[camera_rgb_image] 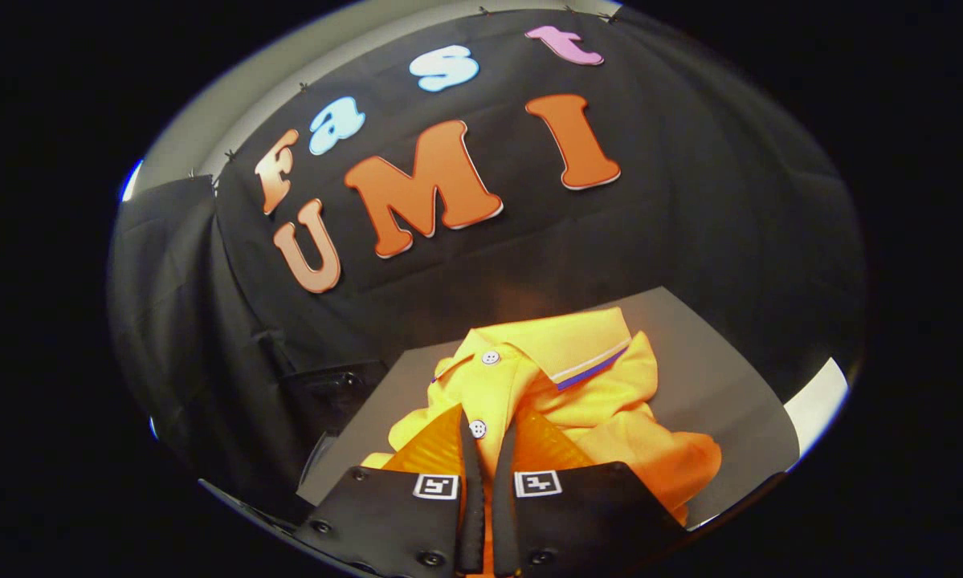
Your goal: Put the clothes into the washing machine and then close the washing machine lid.
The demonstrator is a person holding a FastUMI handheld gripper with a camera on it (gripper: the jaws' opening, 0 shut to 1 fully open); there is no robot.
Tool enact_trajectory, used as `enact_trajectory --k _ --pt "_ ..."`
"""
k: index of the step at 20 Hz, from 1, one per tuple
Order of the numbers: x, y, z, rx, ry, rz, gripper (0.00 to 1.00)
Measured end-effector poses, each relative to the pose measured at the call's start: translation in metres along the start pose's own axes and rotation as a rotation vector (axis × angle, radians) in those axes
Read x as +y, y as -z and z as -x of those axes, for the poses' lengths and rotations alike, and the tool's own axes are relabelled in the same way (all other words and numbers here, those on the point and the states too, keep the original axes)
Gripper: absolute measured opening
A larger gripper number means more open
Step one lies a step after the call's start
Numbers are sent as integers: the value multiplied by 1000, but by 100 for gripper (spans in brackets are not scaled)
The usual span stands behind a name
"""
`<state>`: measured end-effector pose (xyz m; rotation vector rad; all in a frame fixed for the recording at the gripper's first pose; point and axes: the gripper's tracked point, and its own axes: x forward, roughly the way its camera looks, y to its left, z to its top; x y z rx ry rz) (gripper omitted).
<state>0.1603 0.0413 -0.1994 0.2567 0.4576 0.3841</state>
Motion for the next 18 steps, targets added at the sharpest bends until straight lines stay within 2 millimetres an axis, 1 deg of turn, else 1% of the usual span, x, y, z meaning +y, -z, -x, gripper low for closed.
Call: enact_trajectory --k 2,3,4,6,8,10,13,16,18 --pt "11 -11 0 -76 -34 -26 12" --pt "16 -18 7 -116 -47 -27 12" --pt "21 -24 8 -150 -57 -14 12" --pt "25 -38 14 -209 -79 21 12" --pt "30 -46 20 -249 -101 38 12" --pt "40 -58 26 -295 -124 36 12" --pt "55 -73 25 -355 -150 35 12" --pt "64 -81 29 -385 -161 60 11" --pt "69 -84 41 -397 -166 55 12"
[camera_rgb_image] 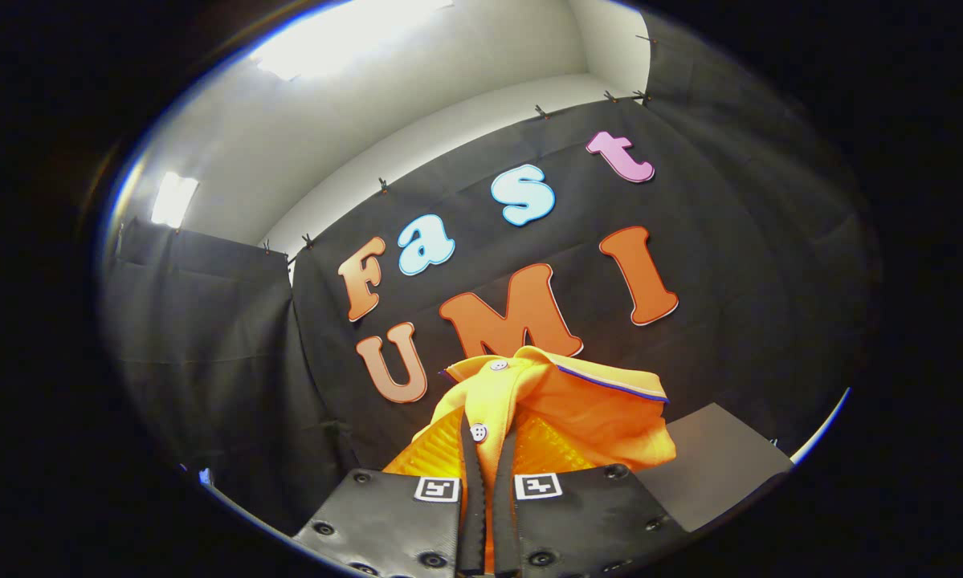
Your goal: Put the clothes into the washing machine and then close the washing machine lid.
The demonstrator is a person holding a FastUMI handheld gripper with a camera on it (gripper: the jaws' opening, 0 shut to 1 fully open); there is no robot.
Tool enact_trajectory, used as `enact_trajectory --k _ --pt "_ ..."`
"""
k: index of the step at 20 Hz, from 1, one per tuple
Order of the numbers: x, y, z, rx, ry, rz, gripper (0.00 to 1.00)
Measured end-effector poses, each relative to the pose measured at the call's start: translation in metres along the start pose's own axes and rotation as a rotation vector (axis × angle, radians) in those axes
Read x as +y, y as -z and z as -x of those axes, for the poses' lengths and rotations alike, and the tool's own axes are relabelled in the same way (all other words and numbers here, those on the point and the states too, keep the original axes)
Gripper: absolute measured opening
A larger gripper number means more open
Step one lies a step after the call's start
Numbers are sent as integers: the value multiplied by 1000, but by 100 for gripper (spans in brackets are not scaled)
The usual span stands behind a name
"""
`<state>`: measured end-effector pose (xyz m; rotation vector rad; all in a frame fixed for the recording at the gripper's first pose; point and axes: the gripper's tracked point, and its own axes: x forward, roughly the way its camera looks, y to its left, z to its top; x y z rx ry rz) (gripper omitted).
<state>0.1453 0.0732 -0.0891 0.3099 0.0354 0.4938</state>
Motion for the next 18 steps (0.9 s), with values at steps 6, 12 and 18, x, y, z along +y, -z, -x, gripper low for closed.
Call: enact_trajectory --k 6,12,18 --pt "36 -9 -4 -14 -4 41 11" --pt "79 -11 -15 -34 -33 62 11" --pt "118 -3 -27 -49 -50 57 11"
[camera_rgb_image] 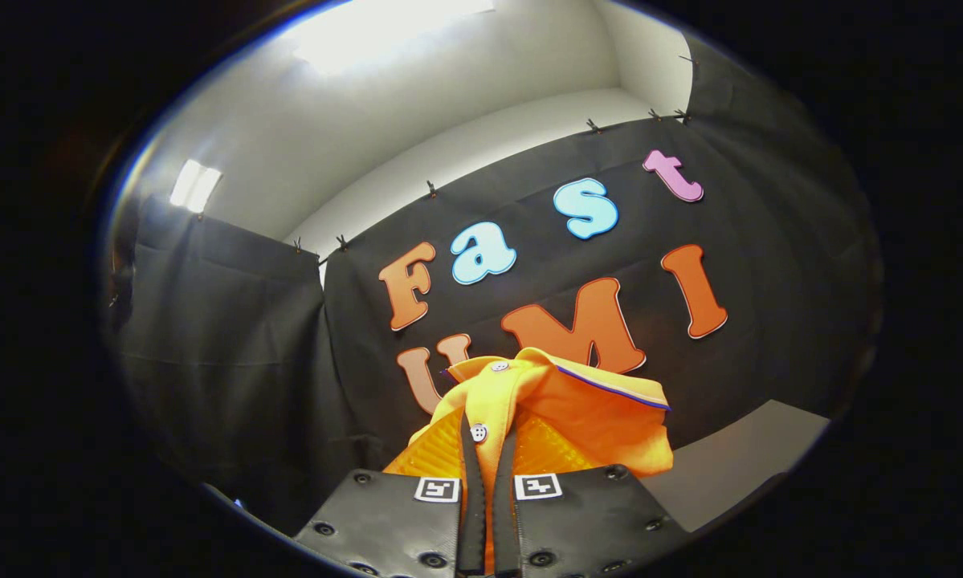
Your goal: Put the clothes into the washing machine and then close the washing machine lid.
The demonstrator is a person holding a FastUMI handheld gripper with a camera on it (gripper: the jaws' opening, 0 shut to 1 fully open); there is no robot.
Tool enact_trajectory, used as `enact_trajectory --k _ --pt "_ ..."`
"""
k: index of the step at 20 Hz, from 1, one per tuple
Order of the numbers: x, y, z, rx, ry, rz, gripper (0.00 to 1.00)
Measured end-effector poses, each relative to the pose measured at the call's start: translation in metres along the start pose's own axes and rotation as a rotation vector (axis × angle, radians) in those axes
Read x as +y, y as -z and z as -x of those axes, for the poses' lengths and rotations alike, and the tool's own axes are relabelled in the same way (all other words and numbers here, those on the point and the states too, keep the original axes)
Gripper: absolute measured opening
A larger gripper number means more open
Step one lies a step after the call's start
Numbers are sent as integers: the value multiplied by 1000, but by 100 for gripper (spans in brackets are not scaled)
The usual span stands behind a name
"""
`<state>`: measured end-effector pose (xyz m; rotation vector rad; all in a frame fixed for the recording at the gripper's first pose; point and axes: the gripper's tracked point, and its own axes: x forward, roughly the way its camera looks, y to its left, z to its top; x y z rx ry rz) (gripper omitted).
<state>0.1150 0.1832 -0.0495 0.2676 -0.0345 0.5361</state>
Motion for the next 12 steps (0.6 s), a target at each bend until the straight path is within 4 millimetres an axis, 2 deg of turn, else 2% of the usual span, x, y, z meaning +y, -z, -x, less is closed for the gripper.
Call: enact_trajectory --k 5,12 --pt "1 10 -1 27 2 0 11" --pt "-33 5 -10 16 41 21 11"
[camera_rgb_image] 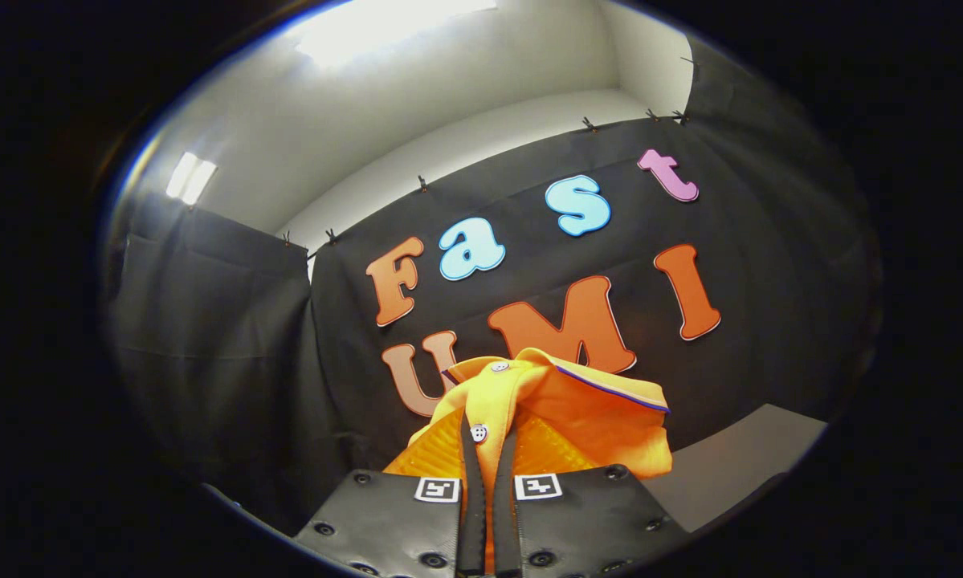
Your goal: Put the clothes into the washing machine and then close the washing machine lid.
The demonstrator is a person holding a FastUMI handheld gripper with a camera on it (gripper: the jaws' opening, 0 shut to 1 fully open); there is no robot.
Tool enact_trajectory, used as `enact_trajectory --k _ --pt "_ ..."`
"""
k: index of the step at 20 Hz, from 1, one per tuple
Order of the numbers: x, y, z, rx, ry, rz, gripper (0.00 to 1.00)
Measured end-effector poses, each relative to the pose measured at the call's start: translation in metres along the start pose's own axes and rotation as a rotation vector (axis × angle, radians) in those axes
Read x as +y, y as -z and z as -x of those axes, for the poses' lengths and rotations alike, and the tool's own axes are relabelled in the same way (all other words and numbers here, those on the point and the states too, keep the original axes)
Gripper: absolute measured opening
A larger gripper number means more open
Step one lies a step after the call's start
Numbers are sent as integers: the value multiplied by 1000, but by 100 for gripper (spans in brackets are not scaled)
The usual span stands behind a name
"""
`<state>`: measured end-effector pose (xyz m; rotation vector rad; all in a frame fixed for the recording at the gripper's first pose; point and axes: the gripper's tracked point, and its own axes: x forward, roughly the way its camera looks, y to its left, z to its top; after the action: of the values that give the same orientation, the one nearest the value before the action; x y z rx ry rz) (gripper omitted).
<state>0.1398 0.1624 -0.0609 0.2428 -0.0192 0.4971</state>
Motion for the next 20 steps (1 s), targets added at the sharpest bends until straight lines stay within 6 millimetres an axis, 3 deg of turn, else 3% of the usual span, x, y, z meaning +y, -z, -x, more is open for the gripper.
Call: enact_trajectory --k 9,14,20 --pt "-10 3 -1 14 1 -15 11" --pt "4 2 -5 -14 17 27 11" --pt "25 14 -14 2 51 84 11"
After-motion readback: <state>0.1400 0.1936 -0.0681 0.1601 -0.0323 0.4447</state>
